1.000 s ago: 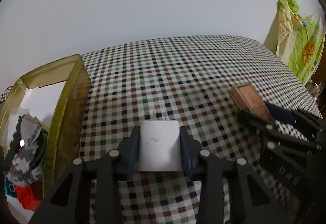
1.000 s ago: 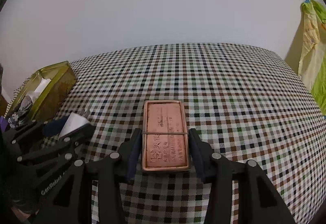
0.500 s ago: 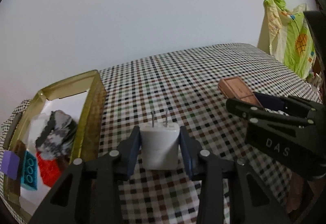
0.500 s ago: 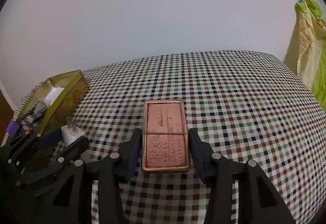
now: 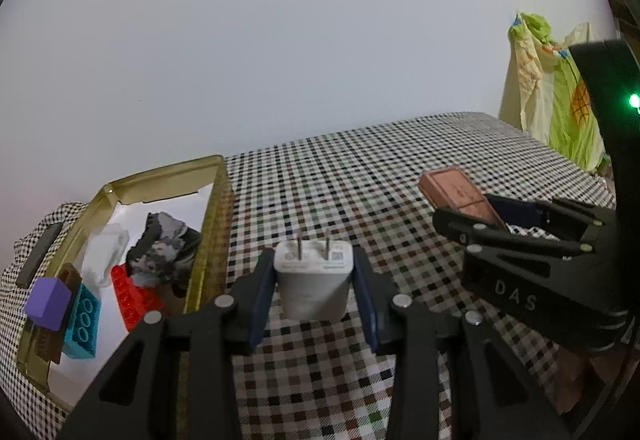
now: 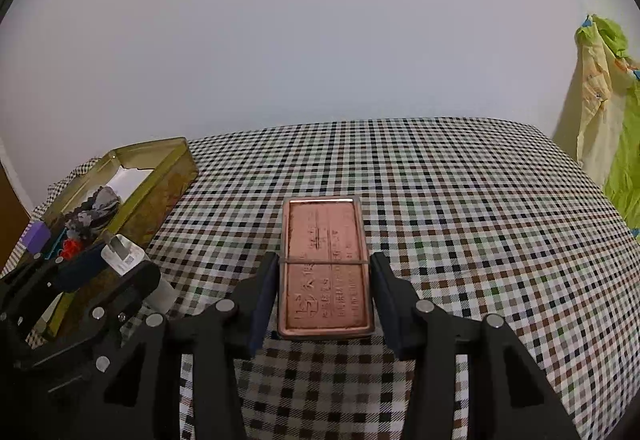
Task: Organize rigid objects
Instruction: 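Lift and carry the white charger and copper plate toward the tray with both tools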
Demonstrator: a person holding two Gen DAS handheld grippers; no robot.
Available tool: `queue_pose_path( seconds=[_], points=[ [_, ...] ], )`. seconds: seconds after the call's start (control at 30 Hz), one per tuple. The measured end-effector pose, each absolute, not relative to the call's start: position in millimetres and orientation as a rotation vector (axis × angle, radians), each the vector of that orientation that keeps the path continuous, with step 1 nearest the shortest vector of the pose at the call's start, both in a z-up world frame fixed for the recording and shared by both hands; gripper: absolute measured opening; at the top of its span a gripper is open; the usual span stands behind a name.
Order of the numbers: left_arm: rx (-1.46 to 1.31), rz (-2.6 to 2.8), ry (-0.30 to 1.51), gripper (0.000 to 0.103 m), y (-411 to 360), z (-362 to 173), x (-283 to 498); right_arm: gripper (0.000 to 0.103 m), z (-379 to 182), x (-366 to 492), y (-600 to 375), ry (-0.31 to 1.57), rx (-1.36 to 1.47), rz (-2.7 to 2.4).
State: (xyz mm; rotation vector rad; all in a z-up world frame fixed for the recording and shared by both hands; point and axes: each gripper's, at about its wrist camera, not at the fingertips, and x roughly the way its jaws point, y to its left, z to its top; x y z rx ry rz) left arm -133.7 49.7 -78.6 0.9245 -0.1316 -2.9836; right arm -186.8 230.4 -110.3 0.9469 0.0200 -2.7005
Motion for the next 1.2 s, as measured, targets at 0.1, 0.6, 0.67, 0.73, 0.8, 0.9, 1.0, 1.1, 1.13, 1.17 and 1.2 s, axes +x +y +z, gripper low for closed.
queue_pose_path(
  seconds=[0.1,0.6,0.67,0.73,0.8,0.9,1.0,1.1,1.13,1.17,1.2],
  points=[
    [0.916,-2.985,-0.135,0.037,46.3,-79.3,-127.1,0.049,-106.8,-182.7,228.1,0.023,0.923,-2.710],
    [0.797,-2.986,-0.039,0.037,23.4,-70.9,-95.1,0.049,-102.0,-157.7,205.1,0.040,0.853,-2.696],
    [0.792,-2.982,-0.028,0.037,18.5,-71.0,-93.1,0.049,-101.7,-155.8,202.7,0.047,0.843,-2.695],
    [0.788,-2.980,-0.017,0.037,16.4,-71.2,-91.8,0.049,-100.9,-152.5,200.0,0.058,0.828,-2.695],
    [0.784,-2.977,-0.012,0.037,14.6,-71.1,-90.6,0.049,-101.1,-150.3,198.5,0.060,0.823,-2.693],
    [0.764,-2.973,-0.015,0.037,11.0,-71.0,-86.3,0.049,-100.2,-146.4,197.7,0.059,0.810,-2.689],
    [0.750,-2.970,-0.024,0.037,9.0,-71.0,-81.9,0.049,-100.7,-147.6,198.7,0.063,0.798,-2.686],
    [0.747,-2.973,-0.010,0.037,3.9,-70.5,-78.9,0.049,-98.6,-142.8,194.1,0.067,0.789,-2.685],
    [0.746,-2.975,-0.008,0.037,3.3,-69.7,-78.6,0.049,-98.7,-142.3,193.5,0.068,0.788,-2.683],
    [0.742,-2.975,-0.013,0.037,3.5,-69.5,-77.5,0.049,-98.7,-141.6,192.3,0.070,0.787,-2.679],
    [0.739,-2.975,-0.020,0.037,3.9,-69.6,-76.9,0.049,-98.8,-140.9,189.7,0.072,0.784,-2.678]
  ],
)
